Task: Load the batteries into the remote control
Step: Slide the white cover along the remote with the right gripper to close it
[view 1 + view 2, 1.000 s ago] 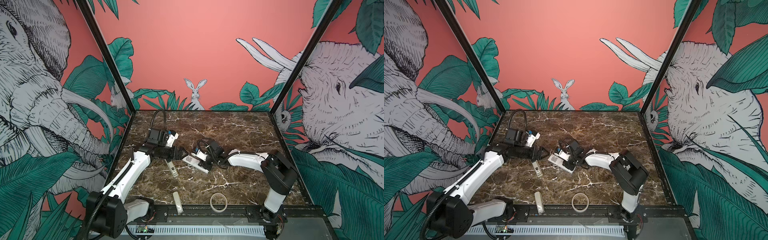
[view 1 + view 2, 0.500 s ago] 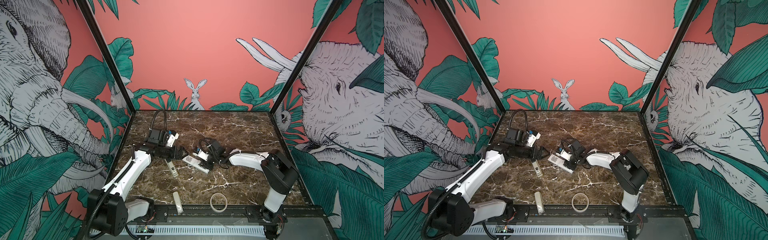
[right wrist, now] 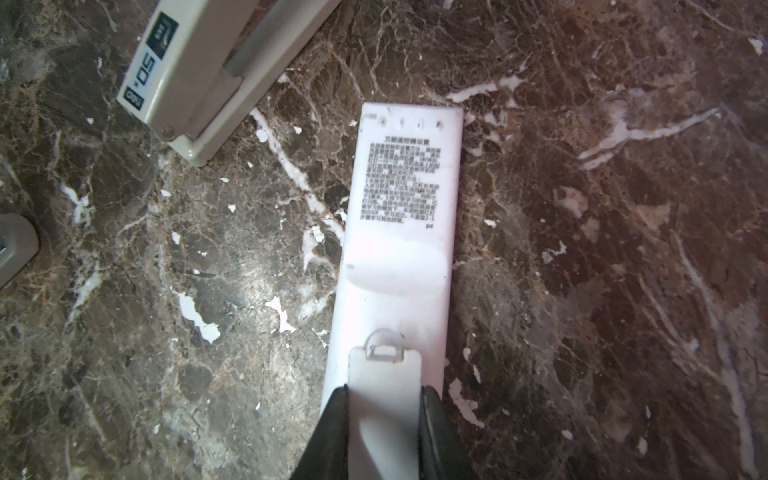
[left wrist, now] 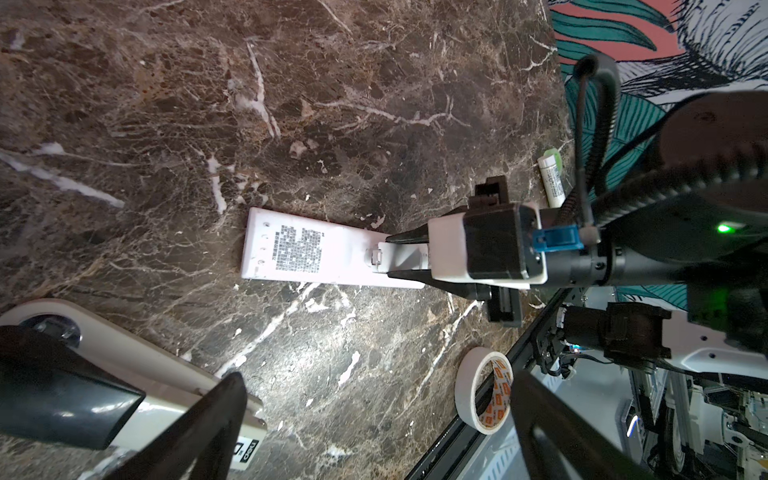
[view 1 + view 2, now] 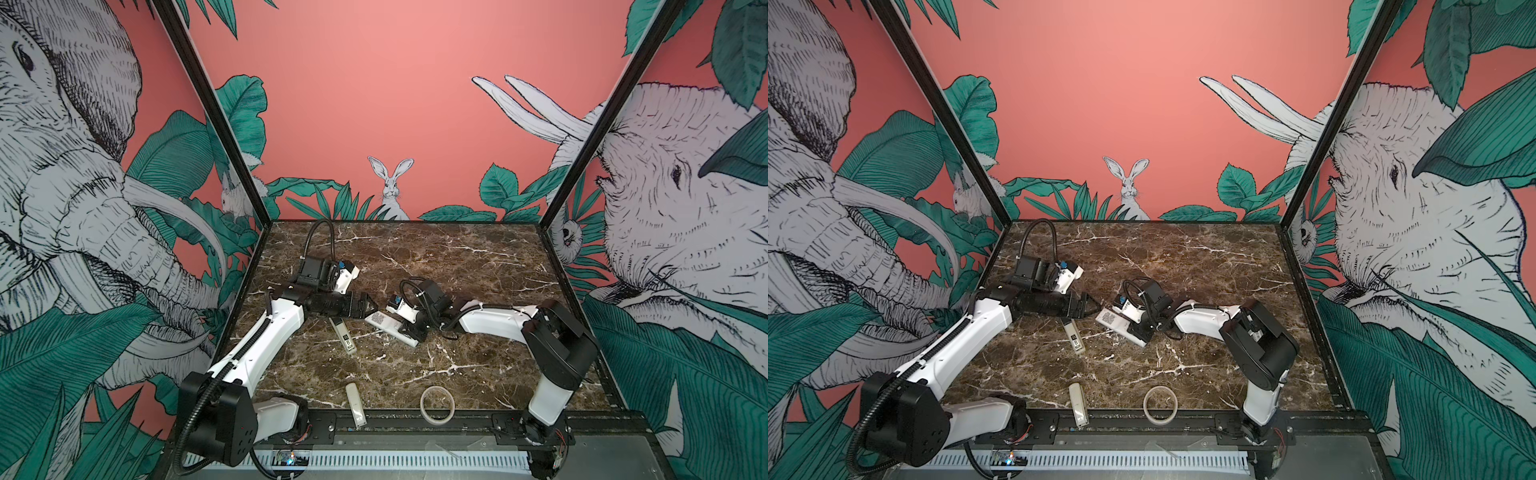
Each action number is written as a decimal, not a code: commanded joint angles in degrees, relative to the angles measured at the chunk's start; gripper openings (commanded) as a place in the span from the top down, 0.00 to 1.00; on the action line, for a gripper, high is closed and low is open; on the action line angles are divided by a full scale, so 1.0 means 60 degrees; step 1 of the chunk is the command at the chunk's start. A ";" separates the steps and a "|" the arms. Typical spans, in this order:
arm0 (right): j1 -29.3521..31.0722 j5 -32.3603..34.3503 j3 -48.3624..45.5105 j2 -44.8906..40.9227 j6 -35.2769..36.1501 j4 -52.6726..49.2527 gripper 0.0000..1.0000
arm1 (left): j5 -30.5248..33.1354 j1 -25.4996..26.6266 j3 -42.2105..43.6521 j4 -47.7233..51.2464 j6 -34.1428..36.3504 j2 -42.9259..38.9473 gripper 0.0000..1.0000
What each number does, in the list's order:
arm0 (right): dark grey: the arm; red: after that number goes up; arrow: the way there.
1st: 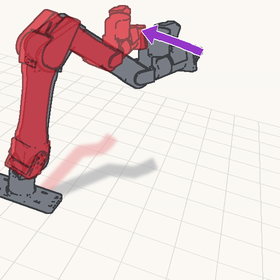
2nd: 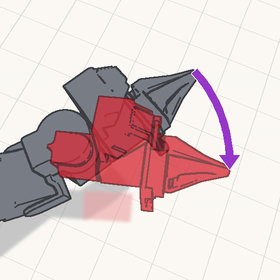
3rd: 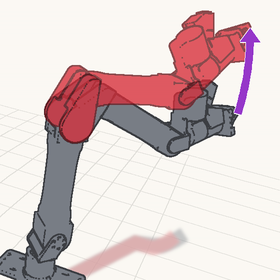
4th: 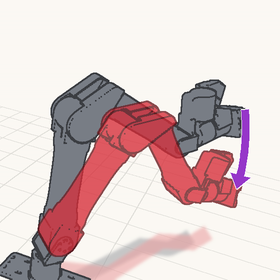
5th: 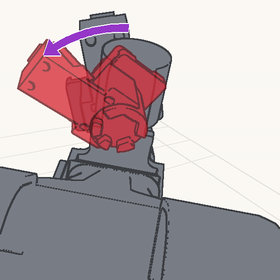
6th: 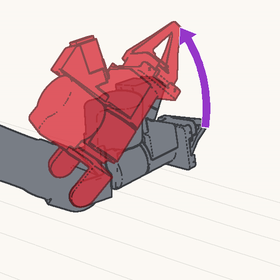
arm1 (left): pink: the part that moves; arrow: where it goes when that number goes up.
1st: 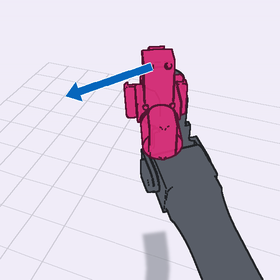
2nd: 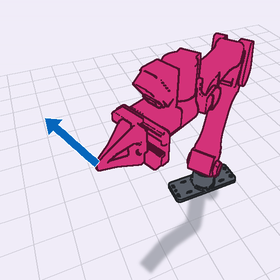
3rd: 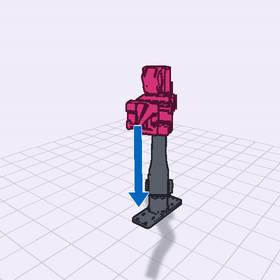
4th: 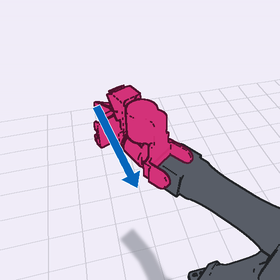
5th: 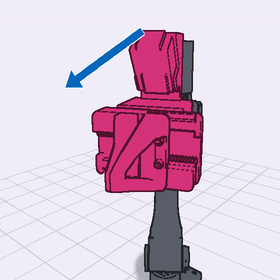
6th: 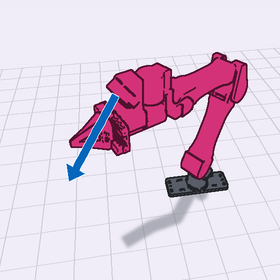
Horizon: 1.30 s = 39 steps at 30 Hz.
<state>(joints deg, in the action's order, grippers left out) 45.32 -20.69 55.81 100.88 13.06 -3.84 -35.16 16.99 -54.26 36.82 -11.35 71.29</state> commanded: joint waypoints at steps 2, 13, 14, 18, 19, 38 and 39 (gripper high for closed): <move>-0.0021 -0.0117 -0.0291 -0.0257 -0.0191 -0.0035 0.80 | -0.0190 -0.0027 0.0113 -0.0063 0.0047 -0.0026 0.01; 0.0056 -0.0086 -0.0501 -0.0393 -0.0382 0.0160 0.80 | -0.0274 -0.0020 0.0192 -0.0111 -0.0012 -0.0024 0.01; 0.0060 -0.0082 -0.0483 -0.0365 -0.0362 0.0116 0.80 | -0.0274 -0.0020 0.0196 -0.0101 -0.0012 -0.0043 0.01; 0.0059 -0.0035 -0.0469 -0.0330 -0.0281 -0.0012 0.79 | -0.0260 -0.0020 0.0220 -0.0106 -0.0012 -0.0063 0.01; 0.0063 -0.0013 -0.0469 -0.0334 -0.0273 -0.0026 0.79 | -0.0255 -0.0018 0.0223 -0.0106 -0.0024 -0.0073 0.01; 0.0053 0.0286 -0.0542 -0.0797 -0.0412 -0.0124 0.60 | -0.0264 -0.0018 0.0225 -0.0158 -0.0041 -0.0060 0.01; 0.0057 0.0321 -0.0557 -0.0859 -0.0432 -0.0123 0.60 | -0.0263 -0.0020 0.0232 -0.0160 -0.0053 -0.0059 0.01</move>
<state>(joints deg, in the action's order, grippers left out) 45.43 -19.22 53.39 98.10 10.63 -4.03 -36.14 16.99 -53.47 35.88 -11.90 71.31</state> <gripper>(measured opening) 0.400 0.994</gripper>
